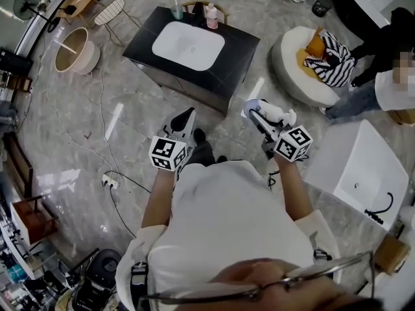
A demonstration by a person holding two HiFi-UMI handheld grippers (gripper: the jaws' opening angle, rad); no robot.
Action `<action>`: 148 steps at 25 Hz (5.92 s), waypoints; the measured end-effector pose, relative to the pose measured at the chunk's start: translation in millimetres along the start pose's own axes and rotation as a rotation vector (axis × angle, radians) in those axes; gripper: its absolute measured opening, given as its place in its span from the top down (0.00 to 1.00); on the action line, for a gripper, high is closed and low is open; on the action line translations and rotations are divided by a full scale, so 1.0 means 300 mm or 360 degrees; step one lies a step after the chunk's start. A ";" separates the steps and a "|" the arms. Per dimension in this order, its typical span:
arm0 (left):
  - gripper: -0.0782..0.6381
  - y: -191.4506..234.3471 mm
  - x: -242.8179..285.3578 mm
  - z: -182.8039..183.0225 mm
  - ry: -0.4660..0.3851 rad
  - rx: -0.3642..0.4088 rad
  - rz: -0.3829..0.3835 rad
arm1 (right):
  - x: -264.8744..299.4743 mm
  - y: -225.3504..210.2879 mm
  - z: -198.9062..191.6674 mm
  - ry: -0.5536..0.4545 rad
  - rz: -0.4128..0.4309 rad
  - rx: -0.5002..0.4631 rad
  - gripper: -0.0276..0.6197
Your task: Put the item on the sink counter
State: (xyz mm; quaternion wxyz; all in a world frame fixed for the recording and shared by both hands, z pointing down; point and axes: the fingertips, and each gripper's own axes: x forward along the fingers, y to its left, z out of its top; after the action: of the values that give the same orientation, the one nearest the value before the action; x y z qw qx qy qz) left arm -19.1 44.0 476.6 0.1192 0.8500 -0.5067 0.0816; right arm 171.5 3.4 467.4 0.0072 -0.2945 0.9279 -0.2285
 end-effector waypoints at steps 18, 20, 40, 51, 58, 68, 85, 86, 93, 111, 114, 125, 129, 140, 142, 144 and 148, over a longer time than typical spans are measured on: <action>0.88 0.362 0.327 0.109 0.0025 0.0028 -0.0136 | 0.344 -0.227 0.152 -0.0011 -0.0144 -0.0010 0.56; 0.88 0.412 0.370 0.130 0.0036 0.0037 -0.0162 | 0.393 -0.254 0.175 -0.0010 -0.0169 -0.0010 0.56; 0.88 0.765 0.692 0.195 0.0079 0.0041 -0.0440 | 0.705 -0.410 0.289 -0.0028 -0.0441 -0.0039 0.56; 0.88 0.720 0.779 0.189 0.0109 -0.0008 -0.0465 | 0.688 -0.506 0.302 0.0022 -0.0484 -0.0035 0.56; 0.88 0.687 0.841 0.188 0.0106 -0.0059 -0.0336 | 0.703 -0.610 0.322 0.0100 -0.0378 -0.0082 0.56; 0.88 0.669 0.926 0.193 0.0102 -0.0131 -0.0123 | 0.765 -0.783 0.377 0.0245 -0.0217 -0.0188 0.56; 0.88 0.699 1.024 0.089 0.0222 -0.0235 0.0196 | 1.038 -1.070 0.238 0.0551 0.0048 -0.0272 0.56; 0.88 0.700 1.035 0.083 0.0234 -0.0240 0.0206 | 1.056 -1.092 0.224 0.0570 0.0053 -0.0269 0.56; 0.88 0.701 1.113 0.039 0.0292 -0.0290 0.0251 | 1.153 -1.215 0.121 0.0722 0.0081 -0.0309 0.56; 0.88 0.734 1.231 -0.169 0.0449 -0.0471 0.0305 | 1.448 -1.482 -0.219 0.1082 0.0139 -0.0678 0.56; 0.88 0.739 1.249 -0.181 0.0458 -0.0480 0.0303 | 1.486 -1.512 -0.264 0.1140 0.0164 -0.0722 0.56; 0.88 0.717 1.280 -0.241 0.0513 -0.0522 0.0269 | 1.556 -1.600 -0.388 0.1325 0.0232 -0.0842 0.56; 0.88 0.720 1.278 -0.249 0.0523 -0.0534 0.0281 | 1.552 -1.616 -0.422 0.1358 0.0248 -0.0877 0.56; 0.88 0.729 1.253 -0.255 0.0534 -0.0532 0.0309 | 1.542 -1.627 -0.439 0.1356 0.0231 -0.0854 0.49; 0.88 0.725 1.247 -0.249 0.0534 -0.0521 0.0306 | 1.535 -1.626 -0.428 0.1345 0.0216 -0.0857 0.49; 0.88 0.728 1.236 -0.250 0.0537 -0.0520 0.0317 | 1.529 -1.626 -0.412 0.1328 0.0198 -0.0855 0.49; 0.88 0.737 1.197 -0.260 0.0536 -0.0535 0.0357 | 1.514 -1.618 -0.370 0.1291 0.0180 -0.0859 0.49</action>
State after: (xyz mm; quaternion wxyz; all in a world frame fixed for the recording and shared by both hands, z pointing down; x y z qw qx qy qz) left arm -45.4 -337.3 671.1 0.3315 0.7312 -0.5772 0.1492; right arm 43.2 -550.3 829.6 -0.4190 -0.1223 0.8965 -0.0752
